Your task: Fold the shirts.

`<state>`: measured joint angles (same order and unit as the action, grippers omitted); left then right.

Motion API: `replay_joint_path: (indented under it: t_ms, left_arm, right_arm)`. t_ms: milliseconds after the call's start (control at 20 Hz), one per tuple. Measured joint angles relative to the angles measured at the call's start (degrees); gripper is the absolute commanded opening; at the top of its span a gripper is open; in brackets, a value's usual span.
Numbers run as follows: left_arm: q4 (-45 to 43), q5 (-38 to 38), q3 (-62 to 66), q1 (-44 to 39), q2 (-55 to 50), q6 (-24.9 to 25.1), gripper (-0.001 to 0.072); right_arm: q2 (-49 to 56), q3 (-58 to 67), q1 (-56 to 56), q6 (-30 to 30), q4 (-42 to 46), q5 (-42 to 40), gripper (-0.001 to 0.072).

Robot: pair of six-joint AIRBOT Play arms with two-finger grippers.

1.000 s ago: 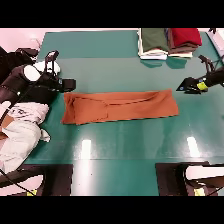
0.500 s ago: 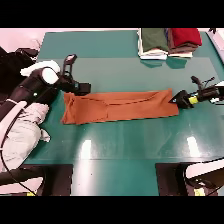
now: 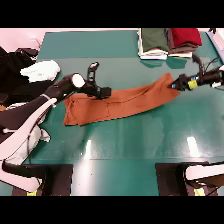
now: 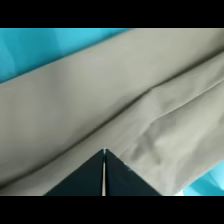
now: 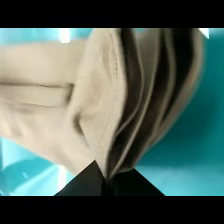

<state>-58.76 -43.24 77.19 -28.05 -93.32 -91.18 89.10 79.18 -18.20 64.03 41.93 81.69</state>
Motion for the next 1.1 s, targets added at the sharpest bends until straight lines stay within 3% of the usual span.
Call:
replay_joint_path:
  t_ms: [350, 650, 850, 1100]
  left_arm:
    - [0.8, -0.6, 9.1, -4.2, -9.7, 0.1, 0.0020]
    - [0.8, -2.5, 10.7, -4.7, -11.8, -0.3, 0.0020]
    - [-0.8, -4.1, 11.1, -1.1, -8.2, -1.4, 0.0020]
    - [-8.4, -7.8, 11.3, 9.7, 5.2, -1.6, 0.0021]
  right_arm:
    - [-7.7, 10.9, 10.9, 4.7, -2.7, 1.0, 0.0014]
    - [-8.7, 17.2, 18.8, 7.6, -3.0, 0.5, 0.0014]
    - [-8.6, 18.6, 23.6, 8.7, -3.4, -1.6, 0.0015]
    - [-5.5, 19.0, 35.2, 8.9, -3.5, -6.3, 0.0030]
